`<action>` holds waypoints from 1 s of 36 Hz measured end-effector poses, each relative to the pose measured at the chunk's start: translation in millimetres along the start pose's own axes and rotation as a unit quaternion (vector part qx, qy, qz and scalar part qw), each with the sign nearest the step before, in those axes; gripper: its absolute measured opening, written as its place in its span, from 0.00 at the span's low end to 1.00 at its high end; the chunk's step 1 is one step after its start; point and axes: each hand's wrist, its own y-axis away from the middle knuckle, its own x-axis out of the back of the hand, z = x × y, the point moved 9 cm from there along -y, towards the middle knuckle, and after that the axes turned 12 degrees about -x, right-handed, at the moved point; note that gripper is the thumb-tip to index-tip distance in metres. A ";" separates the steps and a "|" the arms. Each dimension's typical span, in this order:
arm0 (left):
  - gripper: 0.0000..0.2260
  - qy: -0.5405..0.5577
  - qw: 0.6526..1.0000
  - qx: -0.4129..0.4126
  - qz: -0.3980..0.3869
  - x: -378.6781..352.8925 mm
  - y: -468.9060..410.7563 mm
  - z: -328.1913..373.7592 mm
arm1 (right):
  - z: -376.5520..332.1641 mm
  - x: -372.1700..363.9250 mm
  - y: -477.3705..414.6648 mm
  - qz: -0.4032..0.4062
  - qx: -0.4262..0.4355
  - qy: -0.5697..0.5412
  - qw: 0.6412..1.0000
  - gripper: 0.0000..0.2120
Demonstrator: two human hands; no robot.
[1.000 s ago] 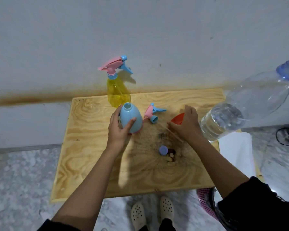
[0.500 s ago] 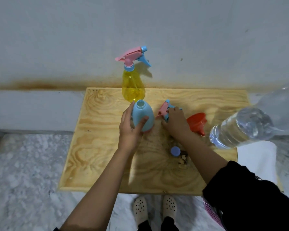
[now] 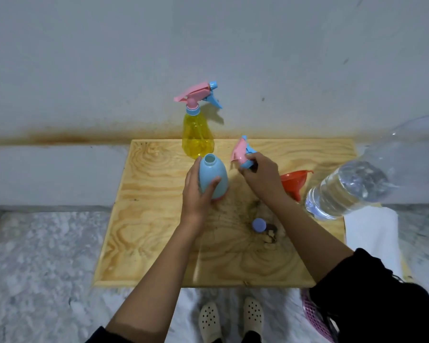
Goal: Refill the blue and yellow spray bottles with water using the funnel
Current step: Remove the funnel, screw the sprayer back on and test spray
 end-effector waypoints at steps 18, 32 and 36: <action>0.28 0.037 0.998 -0.002 -0.043 -2.0 2.0 5.0 | -117.3 62.5 56.9 -0.023 0.104 -0.393 0.913 0.13; 0.28 0.078 0.996 0.018 -0.047 -2.8 0.9 -6.6 | -134.7 65.4 63.9 -0.005 0.124 -0.449 0.885 0.13; 0.28 0.088 0.996 0.012 -0.034 -2.0 0.5 -6.3 | -123.4 50.1 59.2 -0.016 0.109 -0.437 0.893 0.13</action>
